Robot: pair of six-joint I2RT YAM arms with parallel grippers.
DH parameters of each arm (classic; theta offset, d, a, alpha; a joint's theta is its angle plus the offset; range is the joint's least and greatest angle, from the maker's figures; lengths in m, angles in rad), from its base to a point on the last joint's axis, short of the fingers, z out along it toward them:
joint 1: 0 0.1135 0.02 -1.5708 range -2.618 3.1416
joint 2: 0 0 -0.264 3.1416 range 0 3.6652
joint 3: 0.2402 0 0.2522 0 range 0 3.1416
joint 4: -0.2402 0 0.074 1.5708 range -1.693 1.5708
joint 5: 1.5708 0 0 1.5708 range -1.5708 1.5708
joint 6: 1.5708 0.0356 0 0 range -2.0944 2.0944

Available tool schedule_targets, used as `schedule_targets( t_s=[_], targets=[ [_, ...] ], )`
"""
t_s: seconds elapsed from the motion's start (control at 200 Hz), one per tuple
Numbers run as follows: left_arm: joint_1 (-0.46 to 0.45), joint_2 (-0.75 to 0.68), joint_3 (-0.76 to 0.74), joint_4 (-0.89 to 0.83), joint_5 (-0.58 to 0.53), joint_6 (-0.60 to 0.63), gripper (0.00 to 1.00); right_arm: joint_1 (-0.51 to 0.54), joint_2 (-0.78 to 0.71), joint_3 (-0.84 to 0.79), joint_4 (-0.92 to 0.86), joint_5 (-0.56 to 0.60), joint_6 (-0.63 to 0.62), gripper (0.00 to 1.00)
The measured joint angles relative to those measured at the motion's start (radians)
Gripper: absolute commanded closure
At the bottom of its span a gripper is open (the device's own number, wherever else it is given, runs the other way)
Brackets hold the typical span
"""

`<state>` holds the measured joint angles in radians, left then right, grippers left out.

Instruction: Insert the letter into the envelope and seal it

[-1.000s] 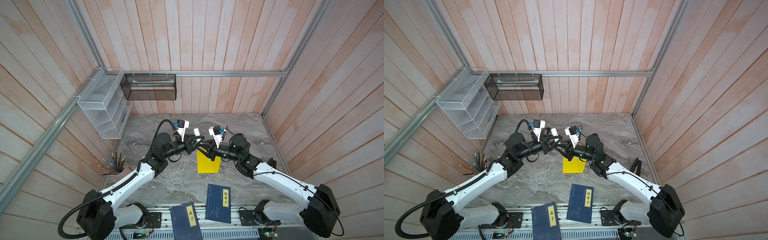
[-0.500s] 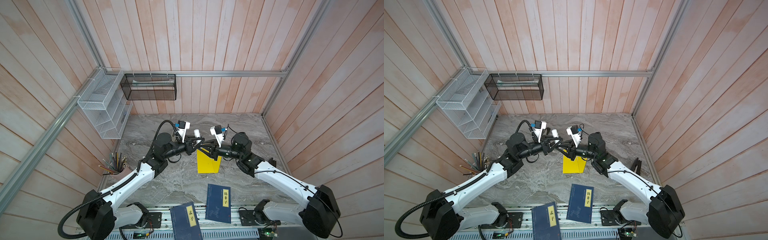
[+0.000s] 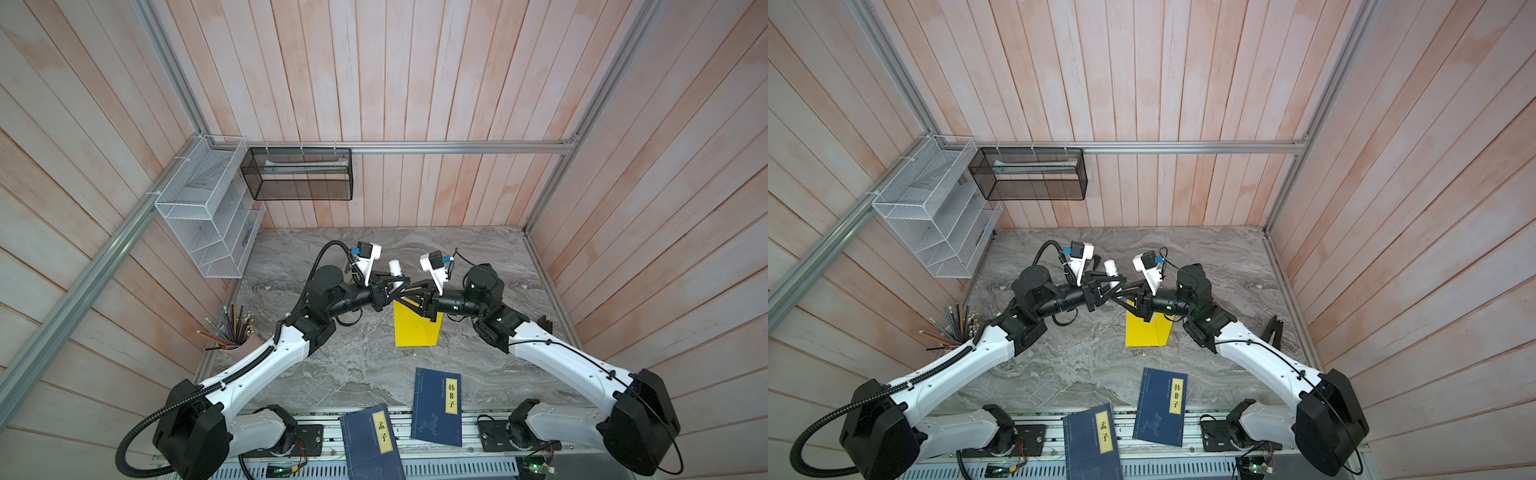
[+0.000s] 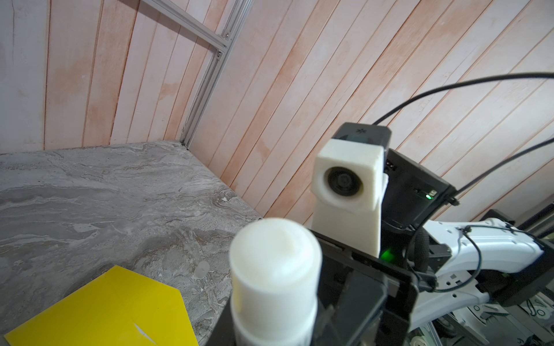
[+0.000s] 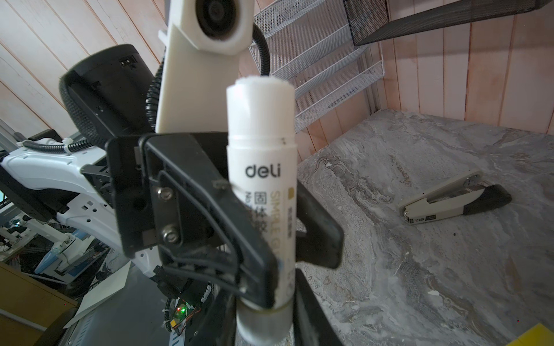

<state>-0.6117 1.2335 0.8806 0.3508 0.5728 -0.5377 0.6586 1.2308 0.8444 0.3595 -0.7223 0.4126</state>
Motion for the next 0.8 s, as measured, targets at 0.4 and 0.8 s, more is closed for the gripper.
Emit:
schedule_targets(
  t_s=[0.4, 0.8],
  targets=[
    [0.000, 0.000, 0.000, -0.002, -0.036, 0.003, 1.00, 0.078, -0.014, 0.006, -0.092, 0.255, -0.072, 0.51],
    [-0.018, -0.003, 0.000, 0.002, -0.123, 0.023, 1.00, 0.178, -0.057, 0.017, -0.127, 0.519, -0.134, 0.79]
  ],
)
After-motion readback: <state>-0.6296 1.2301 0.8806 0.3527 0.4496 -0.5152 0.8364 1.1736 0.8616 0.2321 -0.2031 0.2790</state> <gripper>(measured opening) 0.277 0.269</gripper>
